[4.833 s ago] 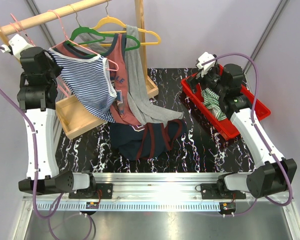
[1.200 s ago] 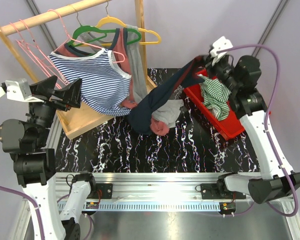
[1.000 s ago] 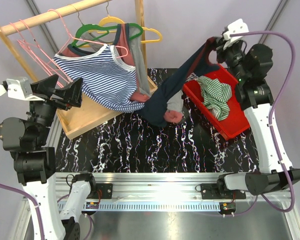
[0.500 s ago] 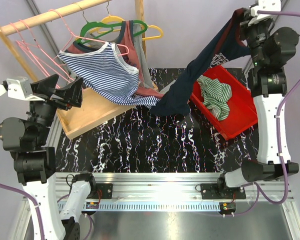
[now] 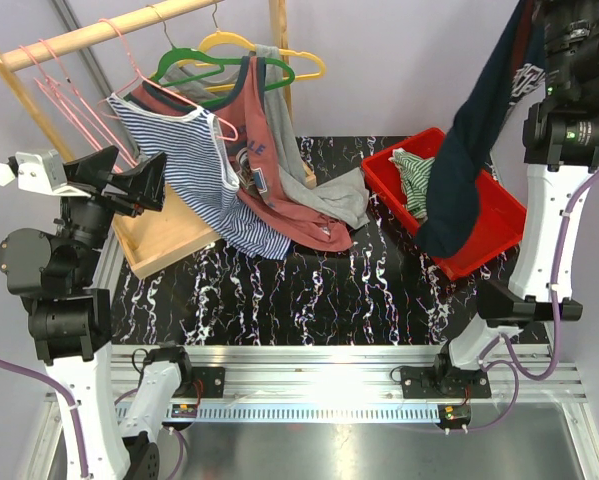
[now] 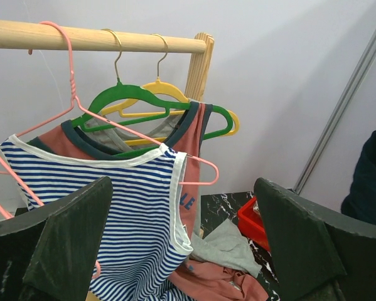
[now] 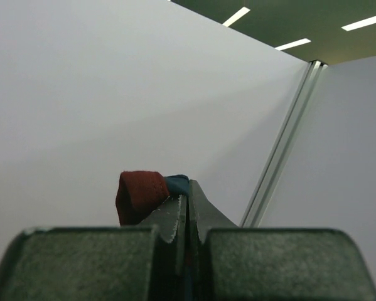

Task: Remove the tank top from the hanger

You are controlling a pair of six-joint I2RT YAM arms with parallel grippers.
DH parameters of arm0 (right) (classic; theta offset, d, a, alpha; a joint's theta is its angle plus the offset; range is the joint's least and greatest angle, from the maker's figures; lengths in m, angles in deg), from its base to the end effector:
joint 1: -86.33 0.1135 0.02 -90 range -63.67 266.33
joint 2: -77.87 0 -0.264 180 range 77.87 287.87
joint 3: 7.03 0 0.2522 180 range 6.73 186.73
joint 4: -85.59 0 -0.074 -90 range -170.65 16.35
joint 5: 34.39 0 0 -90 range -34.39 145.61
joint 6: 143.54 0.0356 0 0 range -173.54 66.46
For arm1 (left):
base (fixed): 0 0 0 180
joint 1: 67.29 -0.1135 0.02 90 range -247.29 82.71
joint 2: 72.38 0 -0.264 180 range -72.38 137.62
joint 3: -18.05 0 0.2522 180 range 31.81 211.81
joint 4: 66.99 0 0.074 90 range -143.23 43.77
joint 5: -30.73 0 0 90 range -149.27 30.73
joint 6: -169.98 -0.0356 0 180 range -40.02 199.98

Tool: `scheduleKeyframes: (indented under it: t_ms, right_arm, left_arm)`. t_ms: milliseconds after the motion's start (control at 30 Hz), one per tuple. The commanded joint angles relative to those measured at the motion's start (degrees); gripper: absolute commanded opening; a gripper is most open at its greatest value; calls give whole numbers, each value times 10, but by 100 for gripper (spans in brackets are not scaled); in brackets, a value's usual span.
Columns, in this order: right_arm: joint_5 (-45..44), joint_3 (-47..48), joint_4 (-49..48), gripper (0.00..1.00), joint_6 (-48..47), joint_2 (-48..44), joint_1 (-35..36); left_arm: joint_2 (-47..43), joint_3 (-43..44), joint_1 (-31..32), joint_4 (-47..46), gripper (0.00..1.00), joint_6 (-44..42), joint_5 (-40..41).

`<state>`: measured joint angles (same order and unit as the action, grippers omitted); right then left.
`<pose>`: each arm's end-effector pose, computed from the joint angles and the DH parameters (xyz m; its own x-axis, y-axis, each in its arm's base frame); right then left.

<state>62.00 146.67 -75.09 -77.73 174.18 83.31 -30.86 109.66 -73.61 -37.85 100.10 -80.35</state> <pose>0.2709 -0.0103 0.6558 0.5761 -0.4382 -0.6900 0.2203 0.8962 -0.3852 0.0852 -0.0034 0.5203 0.2542 -0.2948 -0.9211 0.3393 0.9191 -0.2005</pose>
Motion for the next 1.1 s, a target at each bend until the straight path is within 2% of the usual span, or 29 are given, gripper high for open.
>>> scheduleKeyframes:
  t_ms: [0, 167, 300, 600, 800, 1067]
  right_arm:
    - [-18, 52, -31, 0, -23, 17, -9]
    - [-23, 57, -44, 0, -46, 20, -21]
    - [-26, -4, -50, 0, -46, -7, -39]
    - [8, -236, -99, 0, -53, -103, -58]
    - [29, -390, -79, 0, -63, -163, -62]
    - [33, -518, -3, 0, -68, -217, -68]
  left_arm:
    - [4, 6, -2, -29, 99, -4, -12]
    - [3, 6, -2, -25, 99, -10, -10]
    - [2, 5, -2, -22, 99, -12, -9]
    - [2, 12, -2, -12, 99, -14, -8]
    - [7, 20, -3, -9, 99, -15, -9]
    - [17, 29, -2, -7, 99, -15, -14]
